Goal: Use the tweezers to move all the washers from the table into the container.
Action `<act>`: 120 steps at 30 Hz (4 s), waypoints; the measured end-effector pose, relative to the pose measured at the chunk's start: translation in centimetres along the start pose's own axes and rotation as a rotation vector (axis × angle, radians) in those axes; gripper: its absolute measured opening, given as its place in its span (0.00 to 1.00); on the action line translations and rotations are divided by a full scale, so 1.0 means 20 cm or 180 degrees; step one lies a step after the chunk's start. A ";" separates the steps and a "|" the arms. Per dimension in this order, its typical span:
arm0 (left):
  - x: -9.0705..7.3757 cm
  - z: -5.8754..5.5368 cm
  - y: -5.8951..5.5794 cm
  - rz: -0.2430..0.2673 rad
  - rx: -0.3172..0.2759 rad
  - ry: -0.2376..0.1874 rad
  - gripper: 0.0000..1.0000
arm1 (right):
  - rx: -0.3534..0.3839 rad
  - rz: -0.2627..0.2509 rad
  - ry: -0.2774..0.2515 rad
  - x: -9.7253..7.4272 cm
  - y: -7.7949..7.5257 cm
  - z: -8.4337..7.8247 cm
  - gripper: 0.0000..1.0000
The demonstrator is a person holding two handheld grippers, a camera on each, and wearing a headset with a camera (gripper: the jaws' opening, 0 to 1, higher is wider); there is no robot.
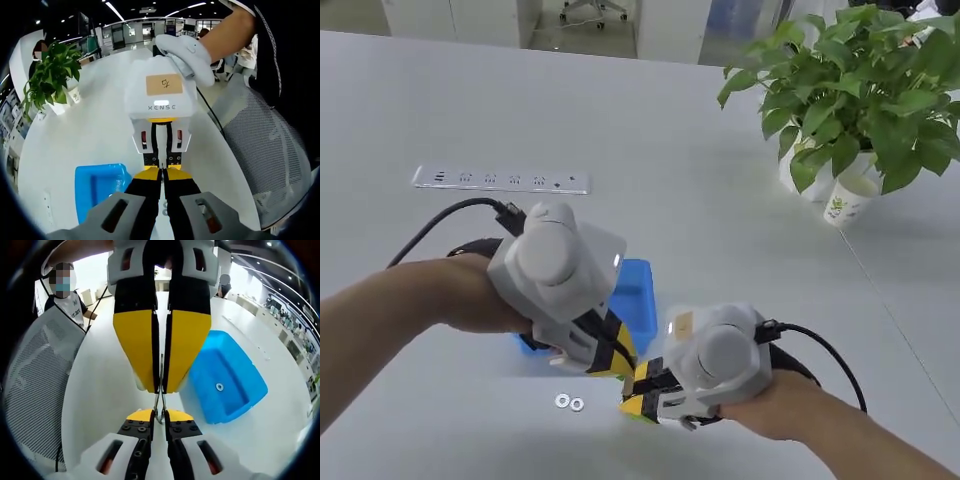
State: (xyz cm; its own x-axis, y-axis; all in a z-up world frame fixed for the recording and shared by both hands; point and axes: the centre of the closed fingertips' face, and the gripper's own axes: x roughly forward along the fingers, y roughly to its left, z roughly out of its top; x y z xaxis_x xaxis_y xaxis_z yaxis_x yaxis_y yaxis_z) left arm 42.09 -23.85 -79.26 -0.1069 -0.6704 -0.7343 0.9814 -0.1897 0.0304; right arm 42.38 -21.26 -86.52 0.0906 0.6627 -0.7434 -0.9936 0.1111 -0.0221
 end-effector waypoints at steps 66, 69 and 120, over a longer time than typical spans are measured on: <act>-0.39 0.12 0.38 0.0439 -0.0067 -0.0060 0.05 | -0.0341 -0.0091 -0.0140 -0.14 -0.43 0.39 0.10; -0.37 0.10 0.40 0.0455 -0.0070 -0.0041 0.05 | -0.0342 -0.0089 -0.0135 -0.11 -0.45 0.38 0.10; -0.13 -0.13 0.45 0.0352 -0.0257 0.0059 0.06 | -0.0336 0.0181 0.0219 0.10 -0.47 0.11 0.11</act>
State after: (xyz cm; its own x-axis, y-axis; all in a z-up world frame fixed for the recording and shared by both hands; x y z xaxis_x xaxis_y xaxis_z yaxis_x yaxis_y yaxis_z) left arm 51.62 -21.87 -78.81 0.0048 -0.6706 -0.7418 0.9967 -0.0566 0.0577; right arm 52.09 -19.28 -86.35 0.0327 0.6130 -0.7894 -0.9989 -0.0062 -0.0462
